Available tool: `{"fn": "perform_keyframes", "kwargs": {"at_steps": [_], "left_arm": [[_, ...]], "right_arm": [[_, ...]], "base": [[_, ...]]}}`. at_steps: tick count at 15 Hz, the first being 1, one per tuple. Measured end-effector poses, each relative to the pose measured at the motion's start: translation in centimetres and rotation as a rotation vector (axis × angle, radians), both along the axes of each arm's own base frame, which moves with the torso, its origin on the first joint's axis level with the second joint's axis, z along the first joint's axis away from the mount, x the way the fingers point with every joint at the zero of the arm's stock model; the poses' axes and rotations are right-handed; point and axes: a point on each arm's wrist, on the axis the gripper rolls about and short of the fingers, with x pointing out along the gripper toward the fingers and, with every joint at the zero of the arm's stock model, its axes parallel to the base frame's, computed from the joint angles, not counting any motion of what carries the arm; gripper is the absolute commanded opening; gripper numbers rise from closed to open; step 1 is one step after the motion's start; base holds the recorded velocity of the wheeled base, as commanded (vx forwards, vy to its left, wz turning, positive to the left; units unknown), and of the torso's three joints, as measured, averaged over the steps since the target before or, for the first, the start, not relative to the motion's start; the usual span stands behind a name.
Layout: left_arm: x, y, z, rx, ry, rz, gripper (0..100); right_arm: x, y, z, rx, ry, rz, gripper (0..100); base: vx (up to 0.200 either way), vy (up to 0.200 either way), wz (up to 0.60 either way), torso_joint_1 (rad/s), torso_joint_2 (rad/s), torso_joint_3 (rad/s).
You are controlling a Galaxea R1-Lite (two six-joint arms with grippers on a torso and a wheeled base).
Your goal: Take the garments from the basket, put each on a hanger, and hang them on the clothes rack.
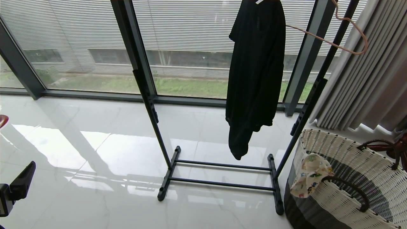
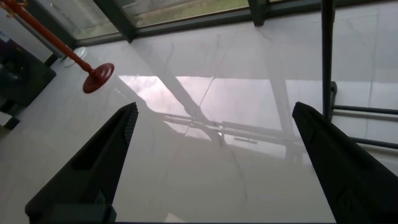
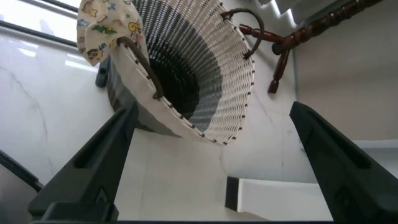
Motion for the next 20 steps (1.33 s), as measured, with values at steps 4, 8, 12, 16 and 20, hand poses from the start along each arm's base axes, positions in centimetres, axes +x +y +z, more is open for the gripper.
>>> {"fn": "perform_keyframes", "kwargs": {"at_steps": [4, 8, 12, 16, 20], "left_arm": [[0.0, 0.0, 0.0, -0.003, -0.002, -0.007, 100], [0.0, 0.0, 0.0, -0.004, -0.005, -0.015, 100], [0.0, -0.1, 0.0, -0.005, -0.002, -0.020, 100], [0.0, -0.1, 0.0, -0.005, -0.002, -0.018, 100], [0.0, -0.1, 0.0, -0.004, -0.002, -0.021, 100]], "right_arm": [[0.0, 0.1, -0.3, -0.007, 0.024, 0.047, 100], [-0.1, 0.2, -0.9, 0.001, 0.044, 0.112, 100], [0.6, 0.8, -1.7, 0.021, 0.025, 0.241, 100], [3.0, 2.4, -1.5, 0.038, 0.007, 0.406, 100], [7.0, 4.7, -1.6, 0.041, 0.032, 0.470, 100]], "base": [[0.000, -0.150, 0.00, -0.040, 0.15, 0.107], [0.000, -0.200, 0.00, 0.000, 0.01, 0.016], [0.100, -0.100, 0.00, 0.004, 0.00, 0.005], [0.200, 0.000, 0.00, -0.001, 0.00, 0.005], [0.150, 0.000, 0.00, 0.002, 0.00, 0.003]]}}
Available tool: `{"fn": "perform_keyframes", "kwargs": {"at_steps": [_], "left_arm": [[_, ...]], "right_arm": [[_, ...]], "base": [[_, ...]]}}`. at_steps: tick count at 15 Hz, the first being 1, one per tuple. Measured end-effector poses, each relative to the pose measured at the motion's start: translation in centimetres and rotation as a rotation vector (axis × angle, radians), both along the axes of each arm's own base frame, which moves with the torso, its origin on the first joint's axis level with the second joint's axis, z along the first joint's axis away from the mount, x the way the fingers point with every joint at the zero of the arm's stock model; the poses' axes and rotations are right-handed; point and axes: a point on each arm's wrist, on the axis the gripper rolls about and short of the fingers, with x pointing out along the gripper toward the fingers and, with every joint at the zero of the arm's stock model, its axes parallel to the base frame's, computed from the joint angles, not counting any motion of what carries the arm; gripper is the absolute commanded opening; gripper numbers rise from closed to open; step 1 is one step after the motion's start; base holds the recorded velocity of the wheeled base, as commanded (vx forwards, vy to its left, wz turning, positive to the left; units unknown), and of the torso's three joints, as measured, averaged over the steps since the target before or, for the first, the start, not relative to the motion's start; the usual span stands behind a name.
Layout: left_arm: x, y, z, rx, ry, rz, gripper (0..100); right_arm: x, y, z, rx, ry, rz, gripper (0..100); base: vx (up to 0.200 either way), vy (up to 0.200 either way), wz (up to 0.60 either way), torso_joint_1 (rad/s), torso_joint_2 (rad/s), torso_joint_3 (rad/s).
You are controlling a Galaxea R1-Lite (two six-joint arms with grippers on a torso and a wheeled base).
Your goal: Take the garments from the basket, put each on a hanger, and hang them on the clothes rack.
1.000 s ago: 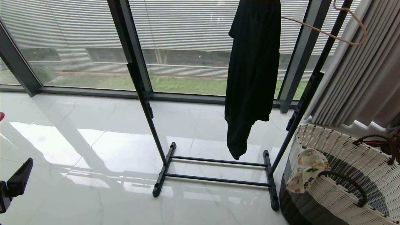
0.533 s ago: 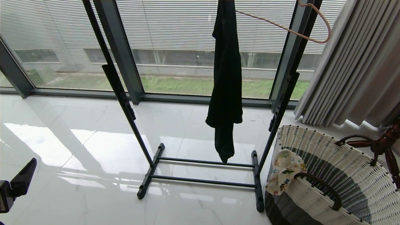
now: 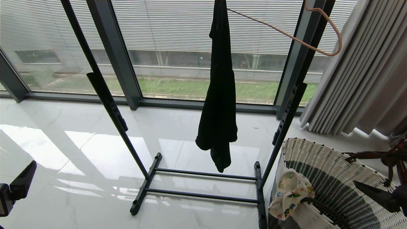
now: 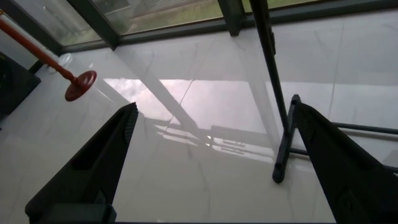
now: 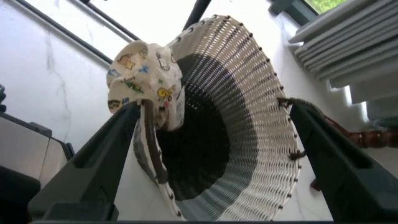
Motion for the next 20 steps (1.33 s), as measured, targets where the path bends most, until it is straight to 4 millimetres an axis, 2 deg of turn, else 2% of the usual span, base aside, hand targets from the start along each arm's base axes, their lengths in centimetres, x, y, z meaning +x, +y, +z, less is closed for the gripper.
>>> {"fn": "perform_keyframes", "kwargs": {"at_steps": [5, 9, 13, 16, 20], "left_arm": [[0.0, -0.1, 0.1, 0.002, -0.002, -0.014, 100], [0.1, -0.3, 0.8, 0.003, -0.023, -0.064, 100], [0.2, -0.3, 1.4, 0.011, -0.042, -0.068, 100], [0.2, -0.3, 1.5, 0.012, -0.044, -0.072, 100], [0.2, -0.4, 1.4, 0.012, -0.038, -0.081, 100]], "right_arm": [[3.9, 2.3, -1.8, -0.099, 0.129, 0.073, 100], [7.4, 5.4, -4.1, -0.183, 0.254, 0.133, 100], [10.5, 7.5, -6.8, -0.221, 0.311, 0.135, 100], [12.4, 7.9, -8.6, -0.275, 0.316, 0.060, 100], [13.5, 7.2, -9.8, -0.302, 0.349, 0.022, 100]], "base": [[0.000, 0.000, 0.00, 0.000, 0.00, 0.000], [0.000, 0.000, 0.00, 0.000, 0.00, 0.000], [0.000, 0.000, 0.00, 0.000, 0.00, 0.000], [0.000, 0.000, 0.00, 0.000, 0.00, 0.000], [0.000, 0.000, 0.00, 0.000, 0.00, 0.000]]}}
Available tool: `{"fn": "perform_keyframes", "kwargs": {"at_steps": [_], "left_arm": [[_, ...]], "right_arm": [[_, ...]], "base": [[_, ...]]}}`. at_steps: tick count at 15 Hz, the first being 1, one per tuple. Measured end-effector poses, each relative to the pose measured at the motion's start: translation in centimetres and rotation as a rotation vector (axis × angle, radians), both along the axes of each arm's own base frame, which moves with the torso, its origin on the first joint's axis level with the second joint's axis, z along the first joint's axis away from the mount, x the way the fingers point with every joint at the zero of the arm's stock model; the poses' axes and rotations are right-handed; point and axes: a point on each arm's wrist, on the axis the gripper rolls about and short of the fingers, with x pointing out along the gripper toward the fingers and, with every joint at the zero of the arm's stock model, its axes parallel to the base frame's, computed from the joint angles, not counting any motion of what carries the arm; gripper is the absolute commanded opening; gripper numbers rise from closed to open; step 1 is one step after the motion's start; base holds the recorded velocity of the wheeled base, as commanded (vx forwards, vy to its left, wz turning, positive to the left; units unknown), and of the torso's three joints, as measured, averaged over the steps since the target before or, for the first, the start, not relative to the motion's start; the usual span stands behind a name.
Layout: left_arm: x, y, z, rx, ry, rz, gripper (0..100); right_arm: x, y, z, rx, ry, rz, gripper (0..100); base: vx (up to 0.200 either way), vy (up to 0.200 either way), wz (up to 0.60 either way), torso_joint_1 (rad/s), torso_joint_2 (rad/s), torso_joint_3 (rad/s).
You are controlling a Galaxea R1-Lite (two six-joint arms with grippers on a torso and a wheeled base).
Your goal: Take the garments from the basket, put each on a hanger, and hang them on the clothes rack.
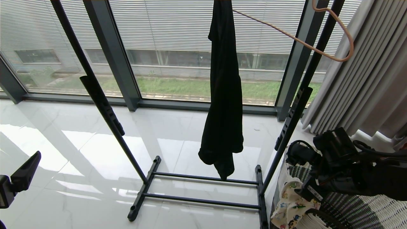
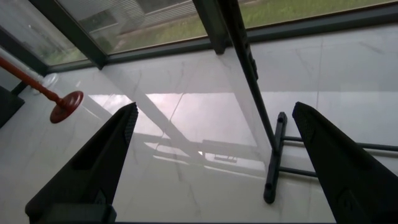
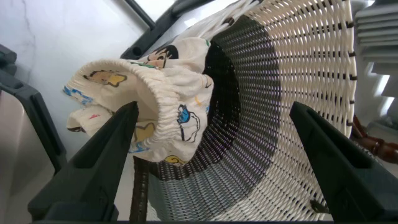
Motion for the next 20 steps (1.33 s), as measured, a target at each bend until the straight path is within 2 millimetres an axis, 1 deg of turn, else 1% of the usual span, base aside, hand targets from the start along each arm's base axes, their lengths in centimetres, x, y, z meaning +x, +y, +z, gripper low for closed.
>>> {"fn": "perform_keyframes", "kwargs": {"at_steps": [4, 5, 7, 10, 14, 15, 17, 18, 20], "left_arm": [[0.0, -0.1, 0.0, 0.000, 0.001, -0.006, 100], [0.0, -0.1, 0.0, 0.001, 0.000, -0.007, 100], [-0.1, -0.1, 0.0, 0.001, -0.001, -0.007, 100], [-0.1, 0.0, 0.0, 0.001, -0.001, -0.007, 100], [-0.1, 0.0, -0.1, 0.001, 0.001, -0.005, 100], [-0.1, 0.0, -0.2, 0.008, 0.006, -0.004, 100], [-0.1, 0.0, -0.3, 0.017, 0.013, -0.003, 100], [-0.1, 0.0, -0.4, 0.018, 0.014, -0.004, 100], [-0.1, 0.0, -0.4, 0.019, 0.018, -0.005, 100]], "right_arm": [[1.2, 0.2, -0.8, 0.014, -0.026, -0.015, 100], [1.3, 0.2, -1.1, 0.011, -0.020, -0.015, 0], [1.4, 0.3, -1.4, 0.005, -0.008, -0.015, 0], [1.3, 0.3, -1.4, 0.006, -0.007, -0.016, 0], [0.8, 0.1, -0.5, 0.016, -0.025, -0.016, 0], [0.5, -0.1, 0.1, 0.018, -0.029, -0.015, 0], [-0.6, -0.6, 1.9, 0.021, -0.031, -0.009, 0], [-1.2, -0.6, 3.2, 0.029, -0.040, 0.000, 0], [-2.4, -0.2, 6.2, 0.066, -0.087, 0.030, 0]], "base": [[0.000, 0.000, 0.00, 0.000, 0.00, 0.000], [0.000, 0.000, 0.00, 0.000, 0.00, 0.000], [0.000, 0.000, 0.00, 0.000, 0.00, 0.000], [0.000, 0.000, 0.00, 0.000, 0.00, 0.000], [0.000, 0.000, 0.00, 0.000, 0.00, 0.000], [0.000, 0.000, 0.00, 0.000, 0.00, 0.000], [0.000, 0.000, 0.00, 0.000, 0.00, 0.000], [0.000, 0.000, 0.00, 0.000, 0.00, 0.000], [-0.200, 0.000, 0.00, -0.002, 0.00, -0.002]]}}
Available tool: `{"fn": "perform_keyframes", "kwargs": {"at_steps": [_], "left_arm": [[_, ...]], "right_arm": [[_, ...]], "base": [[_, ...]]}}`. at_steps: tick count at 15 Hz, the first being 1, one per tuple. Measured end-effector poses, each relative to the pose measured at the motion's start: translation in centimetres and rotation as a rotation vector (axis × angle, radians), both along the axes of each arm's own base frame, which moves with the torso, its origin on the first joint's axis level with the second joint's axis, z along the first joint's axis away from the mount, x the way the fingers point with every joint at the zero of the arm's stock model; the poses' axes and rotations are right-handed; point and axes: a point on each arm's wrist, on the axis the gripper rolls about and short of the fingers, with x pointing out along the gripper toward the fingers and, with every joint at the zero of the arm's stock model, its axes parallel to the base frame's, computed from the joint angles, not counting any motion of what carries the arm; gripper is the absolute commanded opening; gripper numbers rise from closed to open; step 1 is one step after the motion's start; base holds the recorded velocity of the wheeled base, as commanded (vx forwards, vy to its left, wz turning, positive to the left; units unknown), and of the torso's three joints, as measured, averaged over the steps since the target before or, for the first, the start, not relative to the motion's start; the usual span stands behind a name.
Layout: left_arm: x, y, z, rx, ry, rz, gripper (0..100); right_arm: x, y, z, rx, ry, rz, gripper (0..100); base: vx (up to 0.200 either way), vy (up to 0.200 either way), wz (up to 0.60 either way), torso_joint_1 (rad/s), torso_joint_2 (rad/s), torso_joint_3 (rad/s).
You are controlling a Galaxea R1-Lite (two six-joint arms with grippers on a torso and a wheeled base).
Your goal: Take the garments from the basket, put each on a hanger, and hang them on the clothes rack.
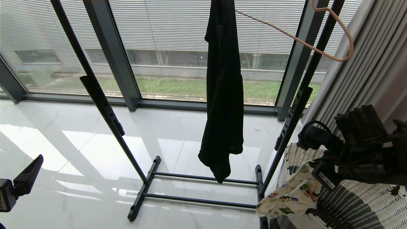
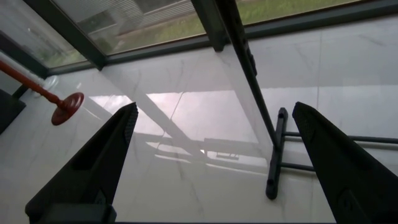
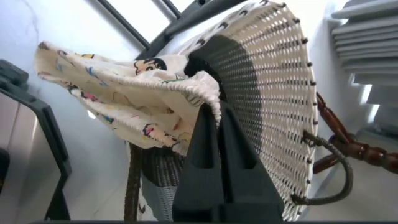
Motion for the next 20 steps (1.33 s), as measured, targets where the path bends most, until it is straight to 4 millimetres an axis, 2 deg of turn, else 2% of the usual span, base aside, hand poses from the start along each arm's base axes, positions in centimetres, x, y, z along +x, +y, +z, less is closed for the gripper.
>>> {"fn": "perform_keyframes", "kwargs": {"at_steps": [5, 9, 12, 15, 17, 20], "left_arm": [[0.0, 0.0, 0.0, 0.000, 0.001, -0.002, 100], [0.0, -0.1, 0.1, -0.003, -0.004, -0.012, 100], [0.0, -0.6, 0.2, -0.008, -0.009, -0.077, 100], [-0.1, -2.1, 0.8, -0.074, -0.036, -0.288, 100], [0.1, -3.7, 2.1, -0.163, -0.057, -0.464, 100], [1.4, -7.2, 3.9, -0.288, -0.014, -0.670, 100]], "right_arm": [[-3.2, 2.7, 6.8, 0.117, -0.137, 0.149, 0], [-4.3, 4.2, 9.4, 0.179, -0.207, 0.227, 0], [-5.0, 5.3, 10.9, 0.214, -0.237, 0.277, 0], [-5.1, 6.6, 12.3, 0.259, -0.264, 0.308, 0], [-5.2, 7.6, 13.5, 0.309, -0.283, 0.321, 0], [-5.4, 8.7, 15.1, 0.359, -0.317, 0.348, 0]], "base": [[-0.200, 0.000, 0.00, 0.000, 0.00, 0.002], [-0.200, 0.000, 0.00, 0.004, 0.00, 0.001], [0.000, 0.000, 0.00, 0.000, 0.00, 0.000], [0.000, 0.000, 0.00, 0.000, 0.00, 0.000], [0.000, 0.000, 0.00, 0.000, 0.00, 0.000], [0.000, 0.000, 0.00, 0.000, 0.00, 0.000]]}}
